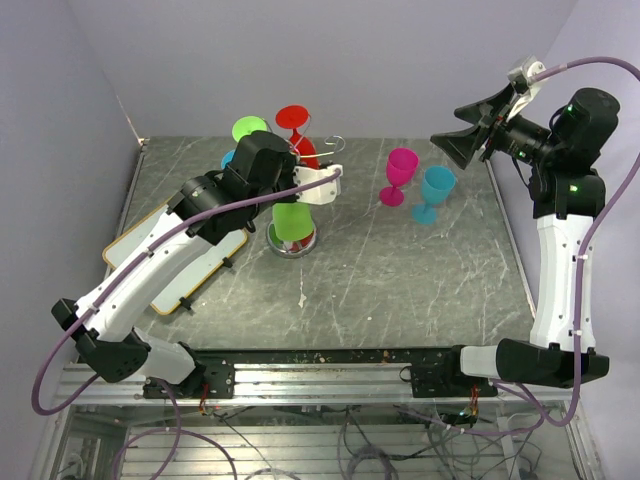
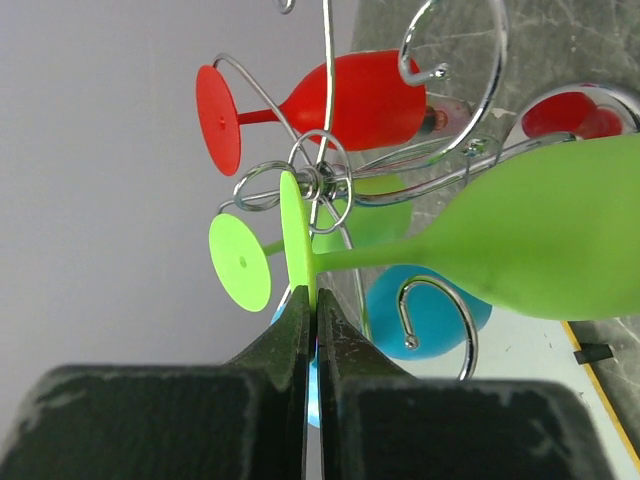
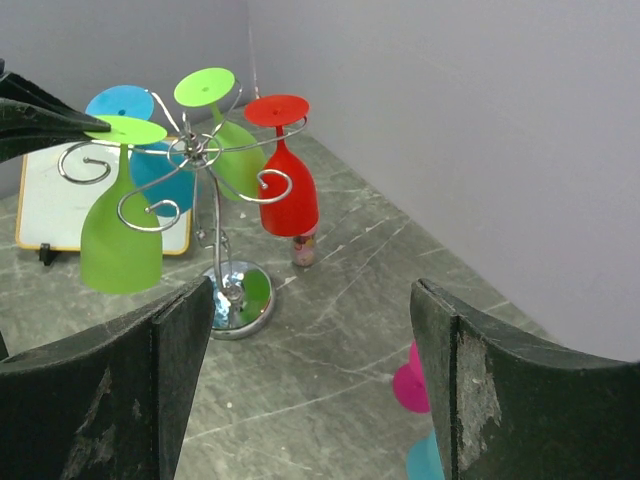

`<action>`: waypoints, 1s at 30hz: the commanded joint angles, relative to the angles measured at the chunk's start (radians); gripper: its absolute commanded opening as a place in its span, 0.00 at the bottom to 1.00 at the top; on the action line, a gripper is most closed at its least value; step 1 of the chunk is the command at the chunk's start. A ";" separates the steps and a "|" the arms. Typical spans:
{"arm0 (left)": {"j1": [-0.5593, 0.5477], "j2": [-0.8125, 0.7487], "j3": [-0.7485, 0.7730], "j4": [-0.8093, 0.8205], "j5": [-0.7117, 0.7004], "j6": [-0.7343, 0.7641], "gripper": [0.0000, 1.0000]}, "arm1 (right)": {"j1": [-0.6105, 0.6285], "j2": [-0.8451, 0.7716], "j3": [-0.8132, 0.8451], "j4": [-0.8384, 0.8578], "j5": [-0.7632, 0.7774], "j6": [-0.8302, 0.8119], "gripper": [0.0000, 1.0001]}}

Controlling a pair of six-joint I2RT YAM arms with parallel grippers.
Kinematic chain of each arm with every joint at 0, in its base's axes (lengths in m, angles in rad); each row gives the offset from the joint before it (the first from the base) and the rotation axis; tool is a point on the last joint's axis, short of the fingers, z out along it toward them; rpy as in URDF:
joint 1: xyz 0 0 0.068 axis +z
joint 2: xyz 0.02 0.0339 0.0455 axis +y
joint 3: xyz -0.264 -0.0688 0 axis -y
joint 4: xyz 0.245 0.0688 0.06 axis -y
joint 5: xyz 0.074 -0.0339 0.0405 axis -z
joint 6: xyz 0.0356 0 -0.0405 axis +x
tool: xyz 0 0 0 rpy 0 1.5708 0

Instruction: Place the wine glass upside down on the wine glass rack

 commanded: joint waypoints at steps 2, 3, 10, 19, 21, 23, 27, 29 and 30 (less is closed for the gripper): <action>-0.012 0.002 -0.008 0.070 -0.082 0.004 0.07 | -0.008 -0.023 -0.011 0.019 -0.017 0.009 0.79; -0.012 0.002 -0.009 0.072 -0.089 0.004 0.07 | -0.008 -0.024 -0.013 0.020 -0.017 0.009 0.79; -0.012 -0.002 -0.018 0.085 -0.144 0.021 0.07 | -0.008 -0.029 -0.014 0.016 -0.019 0.006 0.79; -0.011 -0.010 0.002 0.043 -0.155 0.050 0.07 | -0.010 -0.025 -0.018 0.013 -0.005 -0.007 0.80; -0.011 -0.012 0.008 0.022 -0.149 0.053 0.07 | -0.010 -0.023 -0.018 0.007 0.007 -0.023 0.80; -0.010 -0.014 0.011 0.003 -0.145 0.057 0.07 | -0.010 -0.020 -0.021 0.003 0.015 -0.032 0.81; -0.009 -0.021 0.008 -0.013 -0.156 0.062 0.07 | -0.012 -0.018 -0.023 0.002 0.018 -0.035 0.81; -0.007 -0.023 0.005 -0.018 -0.161 0.065 0.07 | -0.014 -0.018 -0.022 0.005 0.017 -0.031 0.81; -0.007 -0.026 0.005 -0.022 -0.160 0.066 0.07 | -0.015 -0.018 -0.023 0.007 0.016 -0.030 0.81</action>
